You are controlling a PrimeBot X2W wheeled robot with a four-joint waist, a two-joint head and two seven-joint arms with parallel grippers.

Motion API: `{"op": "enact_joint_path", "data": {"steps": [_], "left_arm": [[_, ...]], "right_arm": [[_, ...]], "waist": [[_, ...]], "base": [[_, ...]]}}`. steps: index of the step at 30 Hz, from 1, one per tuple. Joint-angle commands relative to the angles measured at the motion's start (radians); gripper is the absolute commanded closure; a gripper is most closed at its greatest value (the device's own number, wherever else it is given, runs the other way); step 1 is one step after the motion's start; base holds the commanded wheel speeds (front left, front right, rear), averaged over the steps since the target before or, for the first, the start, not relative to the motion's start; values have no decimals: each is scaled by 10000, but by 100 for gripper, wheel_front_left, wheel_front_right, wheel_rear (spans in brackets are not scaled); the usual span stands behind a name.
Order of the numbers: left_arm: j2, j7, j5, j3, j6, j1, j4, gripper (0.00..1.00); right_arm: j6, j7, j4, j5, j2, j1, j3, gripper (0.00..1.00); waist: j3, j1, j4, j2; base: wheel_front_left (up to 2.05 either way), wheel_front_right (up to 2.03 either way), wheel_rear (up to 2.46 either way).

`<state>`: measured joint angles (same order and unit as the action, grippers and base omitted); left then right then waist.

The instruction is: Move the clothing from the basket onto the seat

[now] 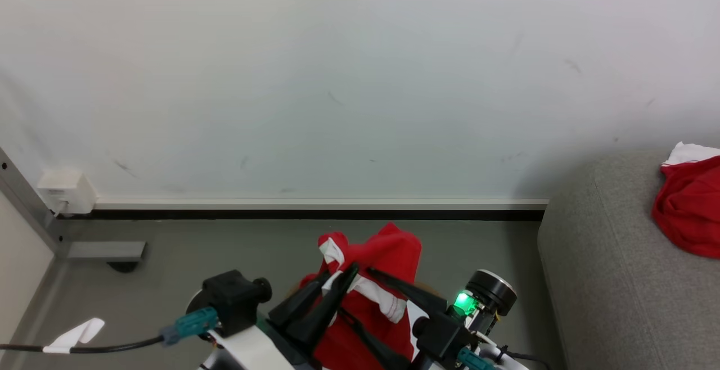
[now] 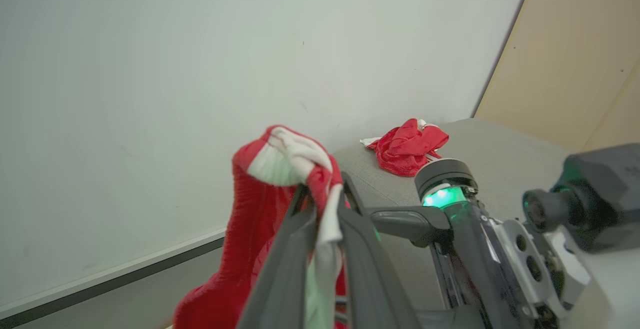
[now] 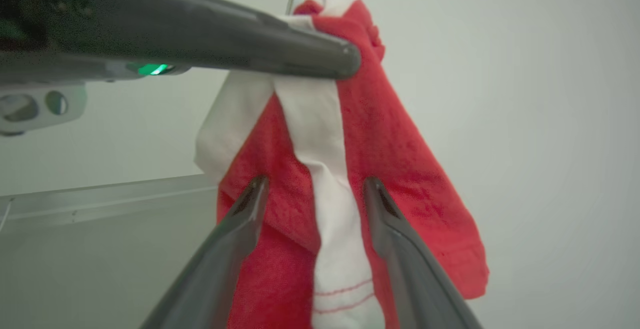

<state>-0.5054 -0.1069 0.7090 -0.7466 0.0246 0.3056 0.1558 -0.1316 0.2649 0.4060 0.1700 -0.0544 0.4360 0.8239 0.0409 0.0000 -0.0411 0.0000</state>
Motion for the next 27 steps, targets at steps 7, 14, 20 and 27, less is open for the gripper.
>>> {"op": "enact_joint_path", "data": {"steps": [7,14,20,27], "left_arm": [[40,342,58,-539,-530,78,288,100],[87,363,181,-600,-537,43,218,100],[-9,265,178,-468,-368,3,93,100],[50,-216,-139,-301,-72,-96,-160,0]], "right_arm": [[20,-9,1171,997,-160,1035,1103,0],[20,-9,1116,2316,-237,1333,1621,100],[20,-6,820,2812,-390,1332,1421,100],[20,-6,385,2851,-744,839,444,100]], "waist": [[71,0,-188,0],[74,0,-243,0],[26,0,-183,0],[-130,0,132,0]], "base": [[0,0,0],[0,0,0],[0,0,0],[0,0,0]]}}
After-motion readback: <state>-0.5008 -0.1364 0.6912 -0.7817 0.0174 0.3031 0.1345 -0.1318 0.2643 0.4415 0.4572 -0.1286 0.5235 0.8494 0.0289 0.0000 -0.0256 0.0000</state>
